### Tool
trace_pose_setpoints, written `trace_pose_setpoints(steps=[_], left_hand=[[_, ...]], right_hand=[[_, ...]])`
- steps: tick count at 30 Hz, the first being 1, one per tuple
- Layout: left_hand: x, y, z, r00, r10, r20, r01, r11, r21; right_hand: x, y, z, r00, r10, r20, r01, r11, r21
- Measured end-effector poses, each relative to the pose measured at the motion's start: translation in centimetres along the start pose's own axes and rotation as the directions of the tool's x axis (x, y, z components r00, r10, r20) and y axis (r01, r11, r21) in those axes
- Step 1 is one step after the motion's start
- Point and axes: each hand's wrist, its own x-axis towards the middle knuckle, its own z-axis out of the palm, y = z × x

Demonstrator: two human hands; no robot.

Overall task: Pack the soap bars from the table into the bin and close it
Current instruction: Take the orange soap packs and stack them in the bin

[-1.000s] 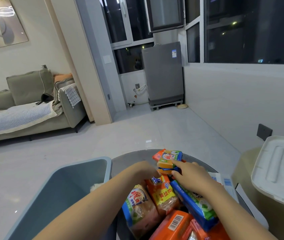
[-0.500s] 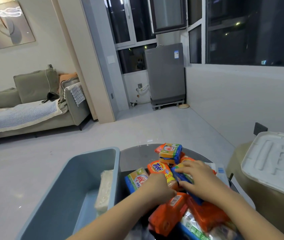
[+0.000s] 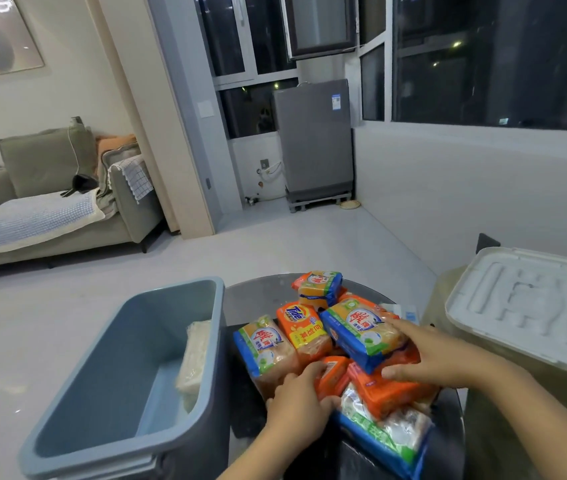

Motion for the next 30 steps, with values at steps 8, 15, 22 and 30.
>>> trace_pose_setpoints(steps=[8, 15, 22, 30], left_hand=[[0.3, -1.1, 0.0, 0.999, -0.036, 0.032, 0.043, 0.963, -0.266], [-1.1, -1.3, -0.2, 0.996, -0.066, 0.063, 0.091, 0.799, -0.594], [-2.7, -1.3, -0.2, 0.996, -0.05, 0.073, 0.084, 0.773, -0.629], [-4.4, -2.1, 0.5, 0.996, -0.054, 0.065, 0.084, 0.655, -0.751]], right_hand=[[-1.2, 1.7, 0.5, 1.0, -0.023, -0.014, 0.022, 0.997, -0.074], [-3.0, 1.4, 1.0, 0.997, -0.028, -0.07, 0.027, 1.0, -0.003], [-5.2, 0.4, 1.7, 0.994, -0.018, -0.106, 0.017, 1.0, -0.01], [-7.8, -0.4, 3.5, 0.991, -0.081, -0.106, 0.084, 0.996, 0.031]])
